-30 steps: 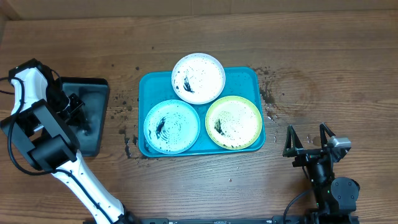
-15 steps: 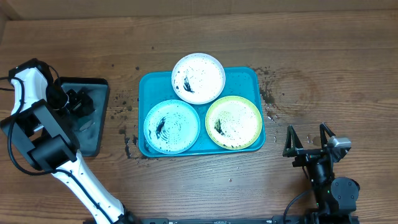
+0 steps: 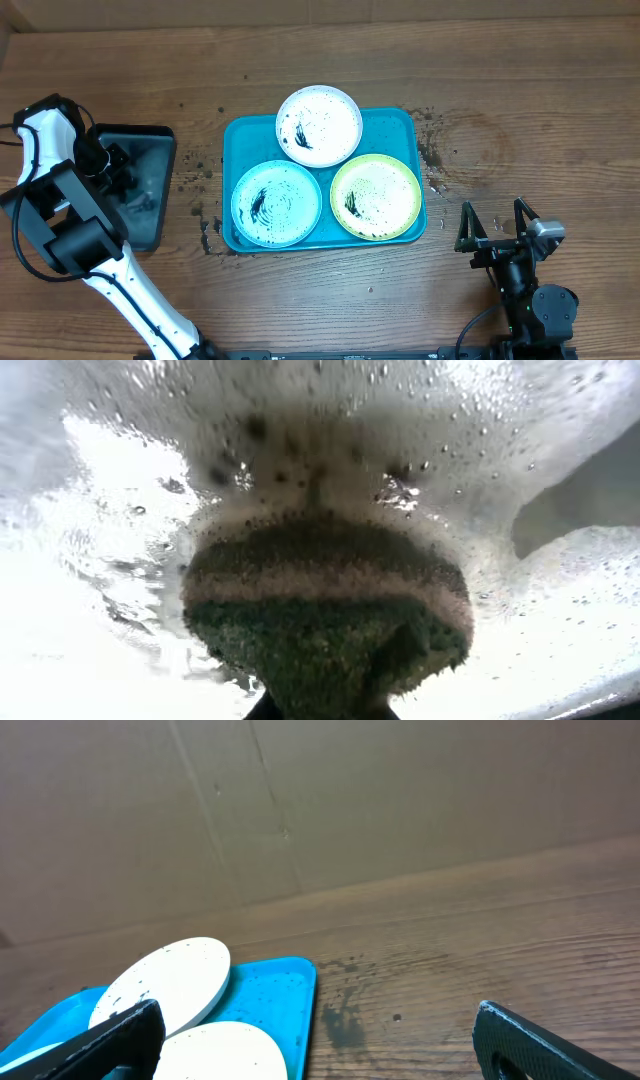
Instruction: Clean dirty plates on tray and stack at the side
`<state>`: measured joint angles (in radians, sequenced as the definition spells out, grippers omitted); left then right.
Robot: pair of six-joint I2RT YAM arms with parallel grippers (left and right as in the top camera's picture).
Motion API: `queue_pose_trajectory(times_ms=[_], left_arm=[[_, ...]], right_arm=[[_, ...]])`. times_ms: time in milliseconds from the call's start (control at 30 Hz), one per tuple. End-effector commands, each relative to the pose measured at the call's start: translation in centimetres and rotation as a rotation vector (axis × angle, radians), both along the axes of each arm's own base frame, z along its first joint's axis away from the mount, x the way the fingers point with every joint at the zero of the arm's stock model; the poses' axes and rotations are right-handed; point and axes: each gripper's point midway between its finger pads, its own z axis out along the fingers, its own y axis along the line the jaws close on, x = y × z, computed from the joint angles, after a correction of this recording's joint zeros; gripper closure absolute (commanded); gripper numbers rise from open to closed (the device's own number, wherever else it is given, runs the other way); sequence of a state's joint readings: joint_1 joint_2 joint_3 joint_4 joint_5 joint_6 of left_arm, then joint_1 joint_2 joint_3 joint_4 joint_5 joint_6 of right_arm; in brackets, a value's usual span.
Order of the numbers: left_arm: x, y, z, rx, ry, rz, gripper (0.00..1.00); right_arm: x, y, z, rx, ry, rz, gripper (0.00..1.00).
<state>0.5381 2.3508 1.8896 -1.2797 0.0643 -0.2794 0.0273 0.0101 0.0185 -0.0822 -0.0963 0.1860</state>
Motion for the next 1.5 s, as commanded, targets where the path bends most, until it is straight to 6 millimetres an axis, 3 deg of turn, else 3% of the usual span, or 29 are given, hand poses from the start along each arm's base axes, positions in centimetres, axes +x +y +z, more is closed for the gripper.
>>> queue_pose_trajectory(times_ms=[0, 167, 367, 567, 667, 800, 1000, 1100, 1167, 1300, 1467], left_arm=[[0.2, -0.2, 0.1, -0.013, -0.002, -0.006, 0.96], [1.5, 0.5, 2.9, 0.006, -0.040, -0.006, 0.96], [3.9, 1.8, 9.0, 0.063, -0.142, -0.009, 0.96], [6.0, 0.0, 15.2, -0.015, -0.311, -0.010, 0.96], [6.5, -0.6, 16.8, -0.038, -0.358, 0.017, 0.96], [6.3, -0.2, 15.5, -0.023, -0.319, 0.018, 0.95], [4.6, -1.1, 8.9, -0.078, -0.171, 0.027, 0.96], [3.5, -2.3, 7.3, -0.145, -0.125, 0.040, 0.96], [3.1, -2.4, 7.4, -0.165, -0.112, 0.073, 0.96], [3.9, -3.9, 9.9, -0.329, -0.176, 0.202, 0.96], [5.4, -4.1, 12.7, -0.487, -0.297, 0.281, 0.96]], right_arm=[[0.0, 0.0, -0.2, -0.004, -0.002, -0.004, 0.00], [0.0, 0.0, -0.2, -0.004, -0.002, -0.004, 0.00], [0.0, 0.0, -0.2, -0.004, -0.002, -0.004, 0.00], [0.0, 0.0, -0.2, -0.004, -0.002, -0.004, 0.00], [0.0, 0.0, -0.2, -0.004, -0.002, -0.004, 0.00], [0.0, 0.0, -0.2, -0.004, -0.002, -0.004, 0.00], [0.0, 0.0, -0.2, -0.004, -0.002, -0.004, 0.00], [0.0, 0.0, -0.2, -0.004, -0.002, -0.004, 0.00], [0.0, 0.0, -0.2, -0.004, -0.002, -0.004, 0.00], [0.0, 0.0, -0.2, -0.004, -0.002, -0.004, 0.00], [0.0, 0.0, -0.2, -0.004, -0.002, -0.004, 0.00]])
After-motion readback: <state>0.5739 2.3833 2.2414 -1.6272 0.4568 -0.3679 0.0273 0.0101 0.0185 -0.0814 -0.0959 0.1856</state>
